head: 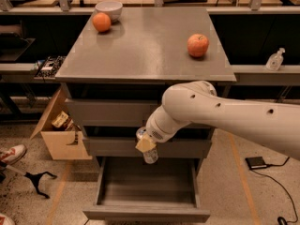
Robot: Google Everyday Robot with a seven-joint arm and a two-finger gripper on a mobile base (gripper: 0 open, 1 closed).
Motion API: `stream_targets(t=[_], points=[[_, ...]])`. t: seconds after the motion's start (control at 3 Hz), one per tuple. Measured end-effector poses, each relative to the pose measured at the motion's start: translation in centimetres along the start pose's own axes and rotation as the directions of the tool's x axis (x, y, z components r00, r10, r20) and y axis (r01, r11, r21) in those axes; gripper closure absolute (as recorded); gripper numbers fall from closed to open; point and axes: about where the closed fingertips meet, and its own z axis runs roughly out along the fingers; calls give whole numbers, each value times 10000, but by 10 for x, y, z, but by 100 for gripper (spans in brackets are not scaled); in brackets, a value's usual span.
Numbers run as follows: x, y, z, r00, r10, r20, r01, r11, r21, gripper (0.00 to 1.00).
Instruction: Place redbull can into bottom drawer
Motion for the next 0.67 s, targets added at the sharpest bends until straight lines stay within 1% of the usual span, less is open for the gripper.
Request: stream_targets(t=[0.33, 0.67], points=[[0, 0, 0, 10000, -3, 4, 3, 10000, -5, 100], [5, 0, 7, 9996, 254, 143, -255, 9997, 25, 100]])
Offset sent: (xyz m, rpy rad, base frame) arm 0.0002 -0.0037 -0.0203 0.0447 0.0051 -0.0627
